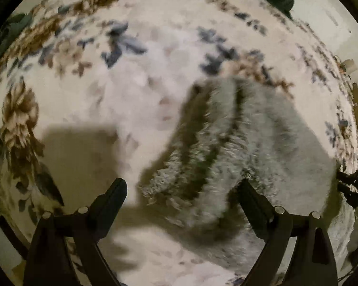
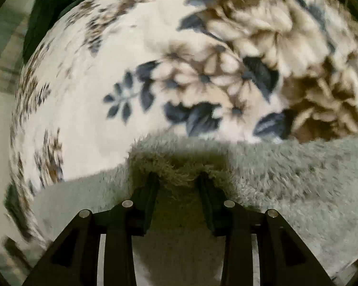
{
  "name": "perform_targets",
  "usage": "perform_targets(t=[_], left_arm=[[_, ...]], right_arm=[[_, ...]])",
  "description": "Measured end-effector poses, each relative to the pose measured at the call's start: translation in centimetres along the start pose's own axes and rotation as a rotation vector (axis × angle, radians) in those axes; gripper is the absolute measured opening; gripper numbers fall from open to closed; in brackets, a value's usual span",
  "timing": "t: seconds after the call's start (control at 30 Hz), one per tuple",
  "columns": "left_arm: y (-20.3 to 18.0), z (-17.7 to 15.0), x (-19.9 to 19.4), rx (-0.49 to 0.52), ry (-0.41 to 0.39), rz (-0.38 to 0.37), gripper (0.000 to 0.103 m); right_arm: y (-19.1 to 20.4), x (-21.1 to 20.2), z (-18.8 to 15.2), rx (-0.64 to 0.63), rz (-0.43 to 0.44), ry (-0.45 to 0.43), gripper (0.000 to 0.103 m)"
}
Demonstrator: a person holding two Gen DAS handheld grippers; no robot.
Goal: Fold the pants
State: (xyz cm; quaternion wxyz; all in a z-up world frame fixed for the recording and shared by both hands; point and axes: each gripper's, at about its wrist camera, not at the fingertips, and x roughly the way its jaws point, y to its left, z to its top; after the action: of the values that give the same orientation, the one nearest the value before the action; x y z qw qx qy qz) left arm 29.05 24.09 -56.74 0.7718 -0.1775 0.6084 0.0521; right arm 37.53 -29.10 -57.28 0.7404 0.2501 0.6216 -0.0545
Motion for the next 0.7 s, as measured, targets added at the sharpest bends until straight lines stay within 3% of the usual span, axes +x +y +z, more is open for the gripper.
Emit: perform_targets(t=[0.07,0.13,0.2,0.23,0.37,0.47,0.57,0.7], left_arm=[[0.6,-0.1,0.2,-0.028,0.012,-0.013,0.093],[0.2,-0.5,-0.5,-0.025,0.003,-0.016,0.093],[-0.8,-1.1,-2.2,0.001,-0.012,-0.011,0.093],[-1.4,-1.6,-3.1,0.021,-0.023,-0.013,0.093],[-6.1,-4.4,-6.4,0.156,-0.034,-0.007,0.093],[-10.8,-7.2,-7.2,0.234,0.004,-0.05,0.093],[-17.3,-10.5,-6.6,0.331,0.043,-0.067,0.093],[-25.7,-14.7,-5.3,0.411,0.09,-0.118,0.093]], right_arm=[[-0.4,-0.2,0.2,0.0,0.022,0.009,0.038],[-1.2,-1.8,-1.2,-0.014,0.05,0.004,0.05],[-1.7,-3.9,-3.1,-0.003,0.085,-0.032,0.078],[-2.8,-5.6,-4.5,0.014,0.112,-0.047,0.081],[-8.1,-10.6,-11.8,0.134,0.191,-0.07,0.081],[-14.0,-13.6,-16.5,0.239,0.172,-0.099,0.081],[-22.1,-16.2,-19.8,0.403,0.123,-0.159,0.081],[-35.9,-20.0,-21.4,0.634,0.086,-0.272,0.081]])
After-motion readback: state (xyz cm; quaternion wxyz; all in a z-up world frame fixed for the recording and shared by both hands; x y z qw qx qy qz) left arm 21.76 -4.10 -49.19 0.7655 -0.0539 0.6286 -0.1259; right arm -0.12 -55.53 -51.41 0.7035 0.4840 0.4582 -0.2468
